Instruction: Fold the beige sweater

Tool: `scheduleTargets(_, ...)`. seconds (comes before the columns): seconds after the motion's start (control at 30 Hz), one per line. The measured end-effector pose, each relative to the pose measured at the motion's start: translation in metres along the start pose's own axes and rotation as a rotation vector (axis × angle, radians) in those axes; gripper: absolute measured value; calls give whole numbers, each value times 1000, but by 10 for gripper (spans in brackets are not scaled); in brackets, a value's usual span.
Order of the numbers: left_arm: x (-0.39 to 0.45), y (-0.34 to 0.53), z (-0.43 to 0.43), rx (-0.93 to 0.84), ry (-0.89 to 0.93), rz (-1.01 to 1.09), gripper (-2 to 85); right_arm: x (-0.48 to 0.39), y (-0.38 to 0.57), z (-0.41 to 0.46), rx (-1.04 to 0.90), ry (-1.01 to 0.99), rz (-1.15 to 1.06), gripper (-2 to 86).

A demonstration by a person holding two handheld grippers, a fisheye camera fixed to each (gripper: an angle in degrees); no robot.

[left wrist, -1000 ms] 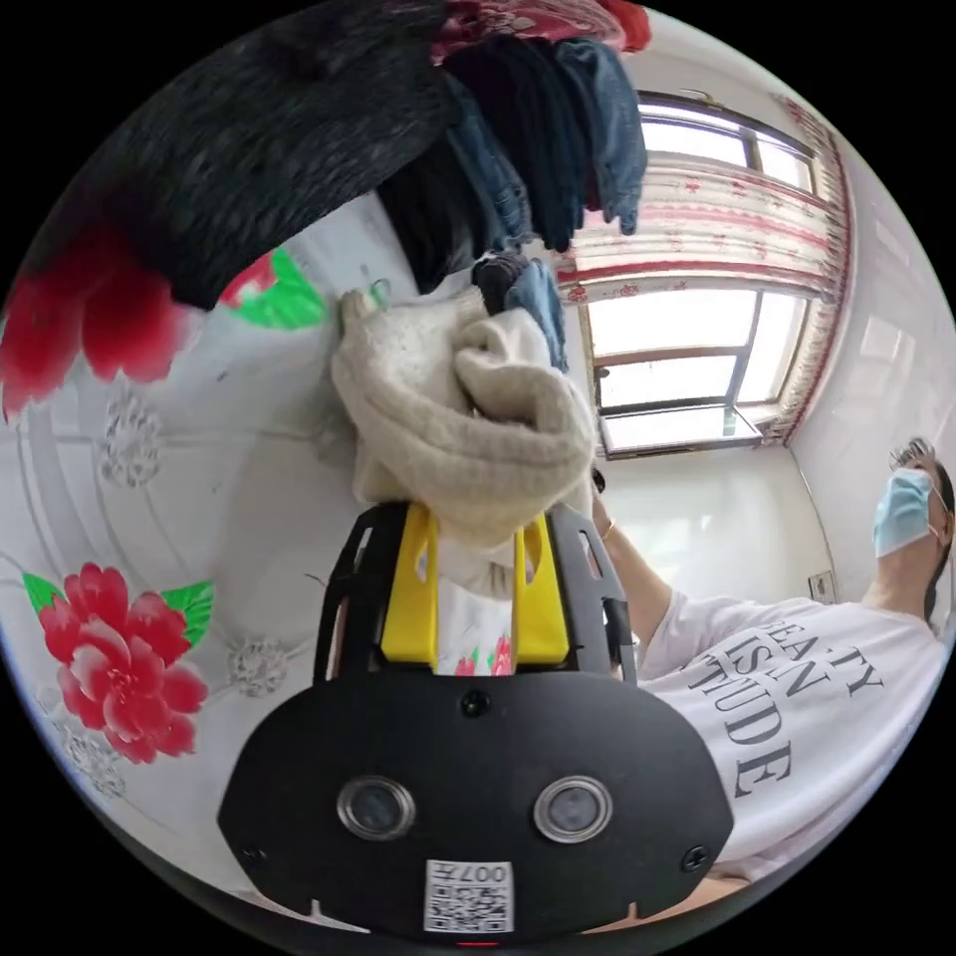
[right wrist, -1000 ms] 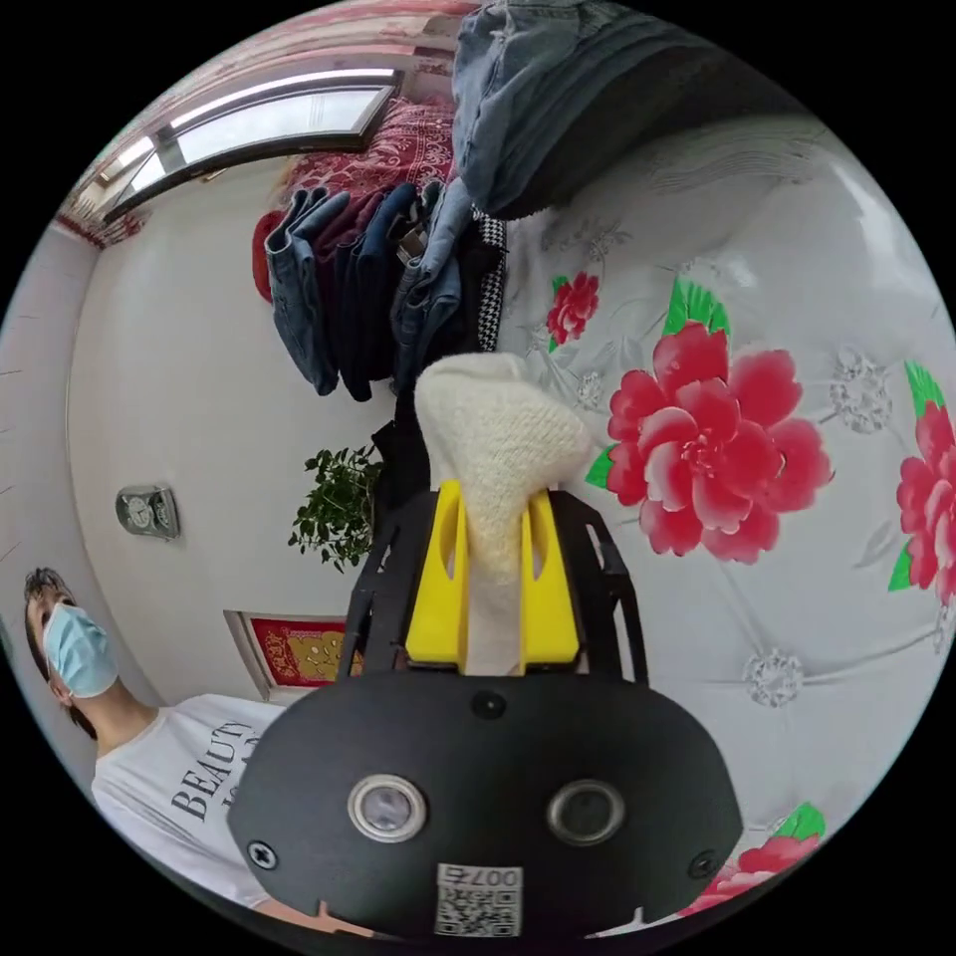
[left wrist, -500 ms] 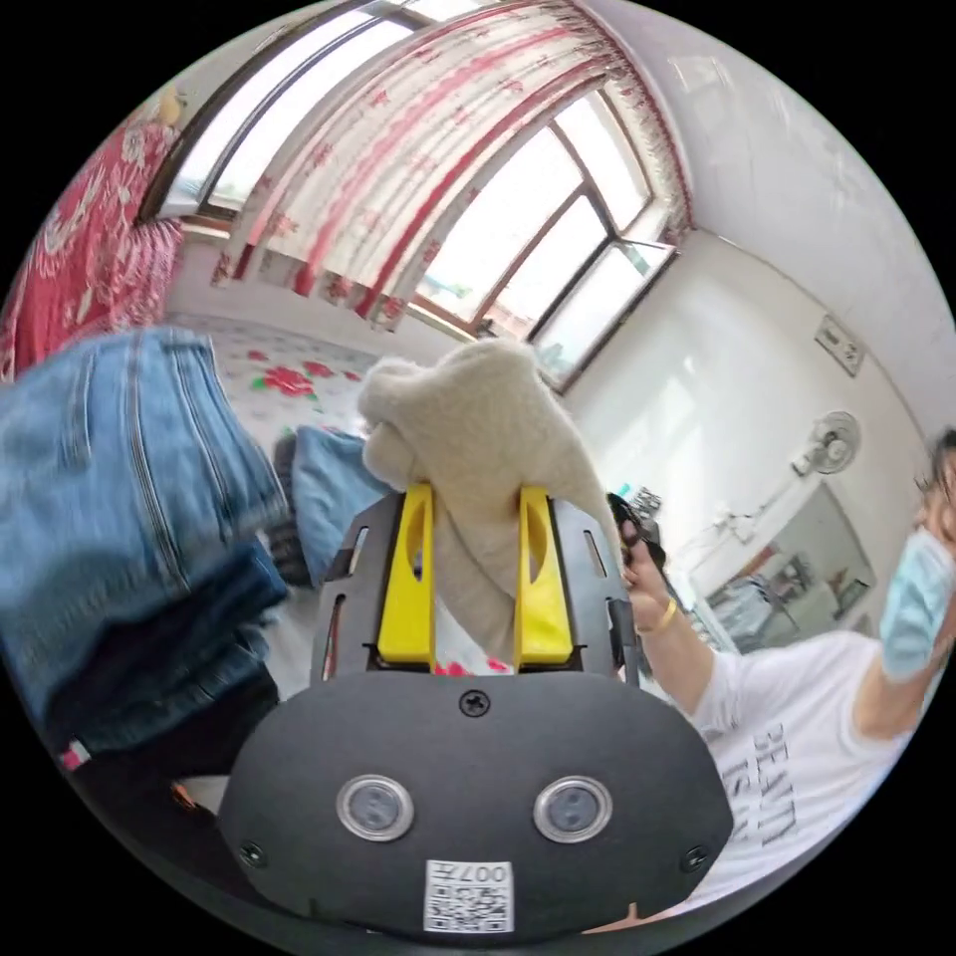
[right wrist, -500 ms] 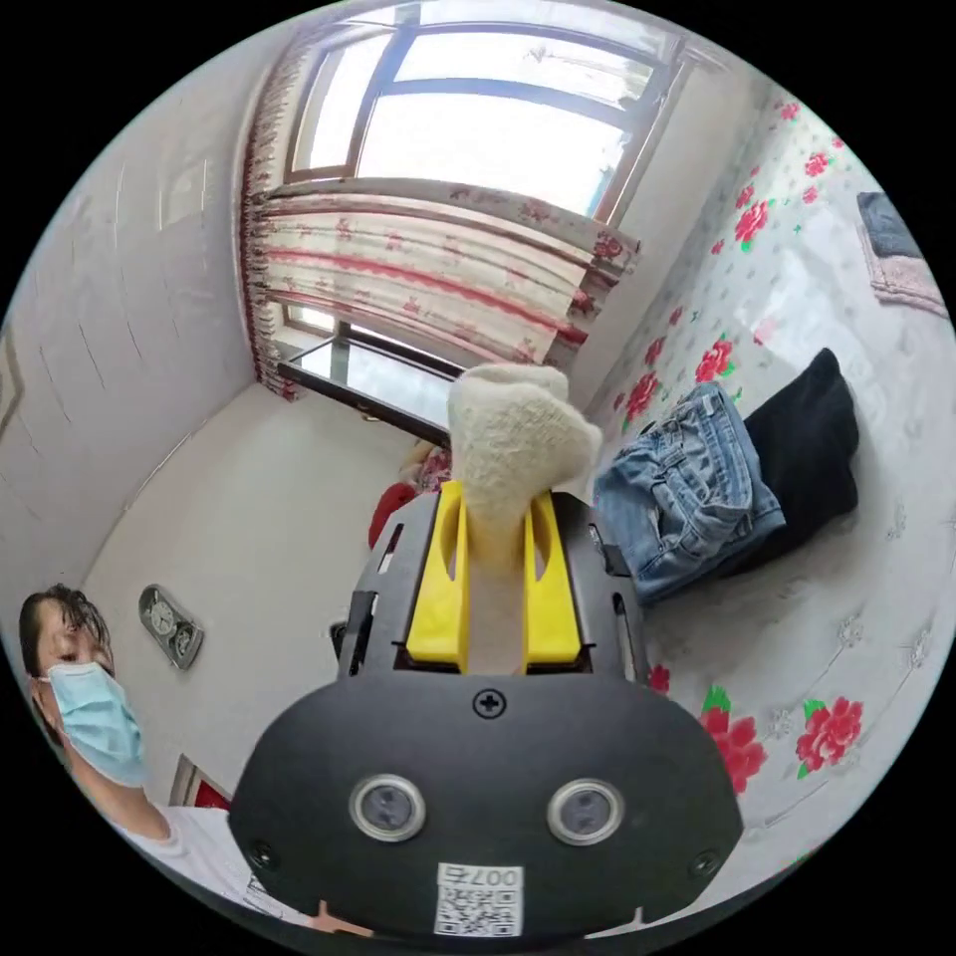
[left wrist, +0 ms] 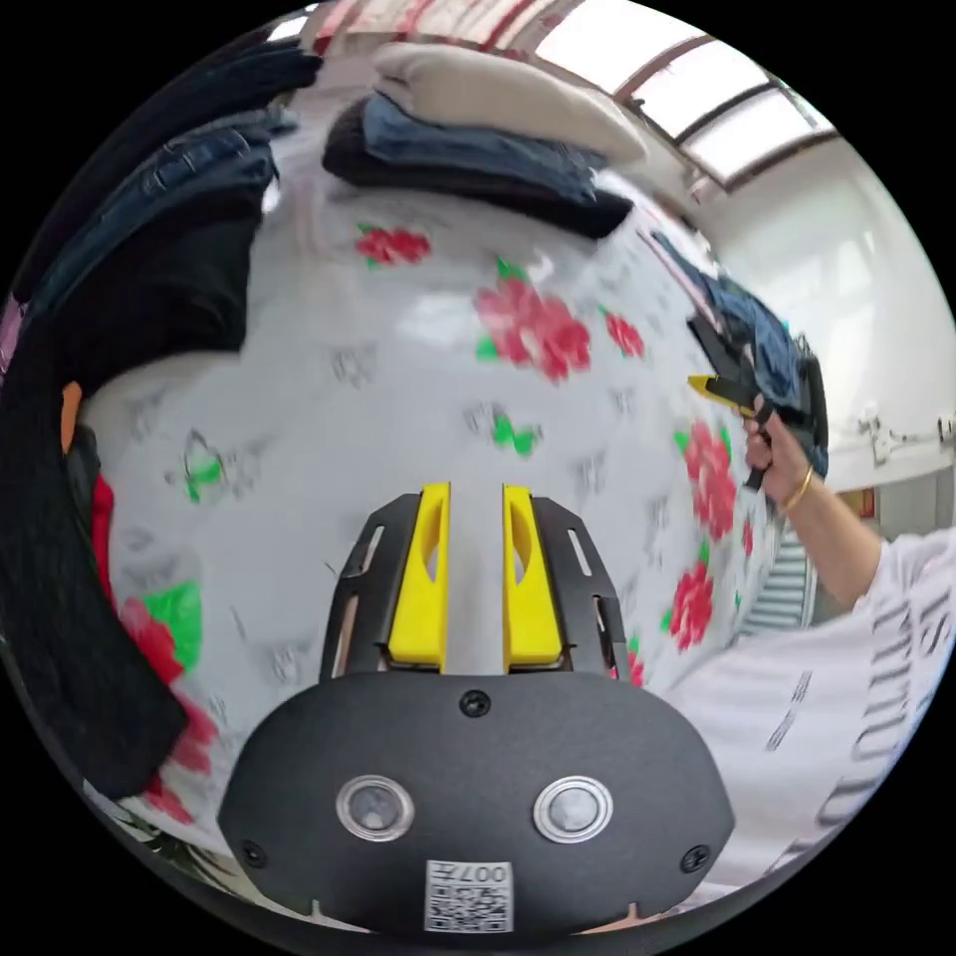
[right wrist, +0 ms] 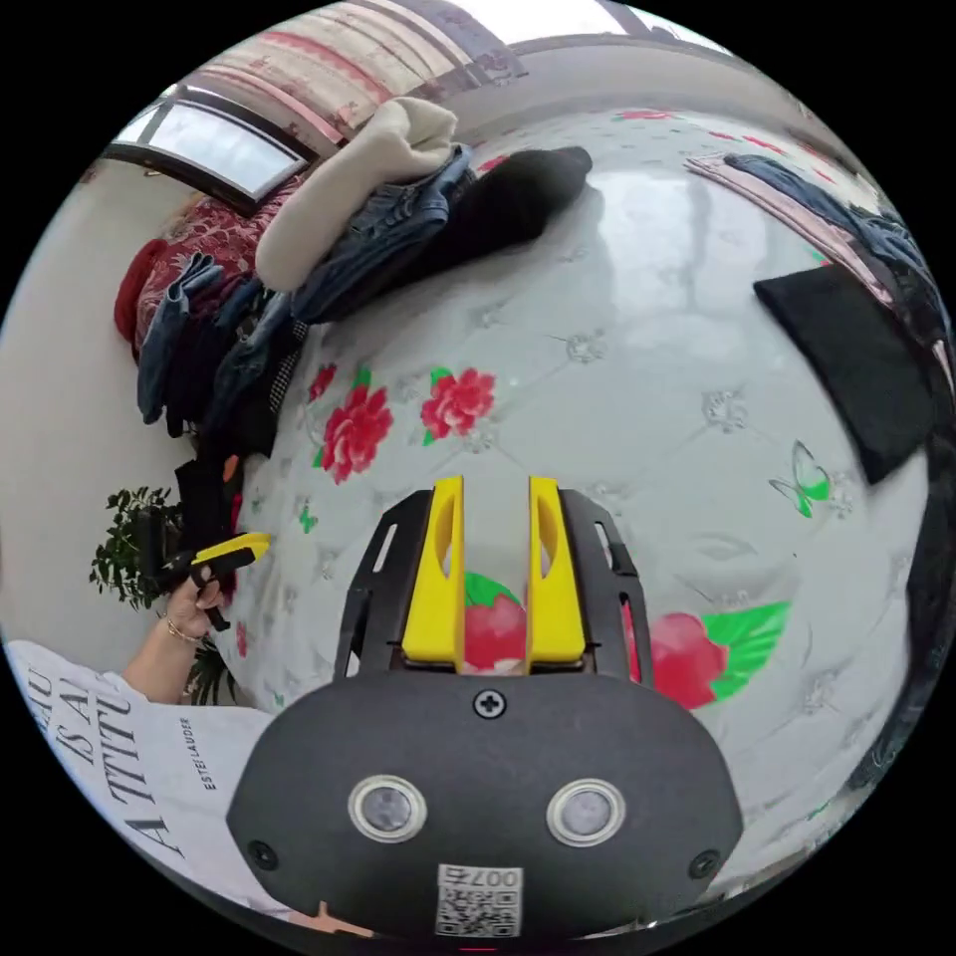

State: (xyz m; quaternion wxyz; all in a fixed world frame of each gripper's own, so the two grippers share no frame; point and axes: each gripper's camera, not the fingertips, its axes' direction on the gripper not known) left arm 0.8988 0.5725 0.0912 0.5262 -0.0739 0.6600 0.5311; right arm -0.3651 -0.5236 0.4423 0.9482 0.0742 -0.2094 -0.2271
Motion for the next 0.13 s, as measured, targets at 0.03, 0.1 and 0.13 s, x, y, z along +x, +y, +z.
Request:
scheduleTargets(0.03,19,27,6,-42,-33,38,74,11,12,-9,-7,58,7,87)
scheduleTargets(0.1,49,60,9,-97,-105,91,69,56,47,-60,-21,338,49,100)
scheduleTargets(0.13,66,75,11,-132,-149,122,62,67,53,-74,-17,411,67,102)
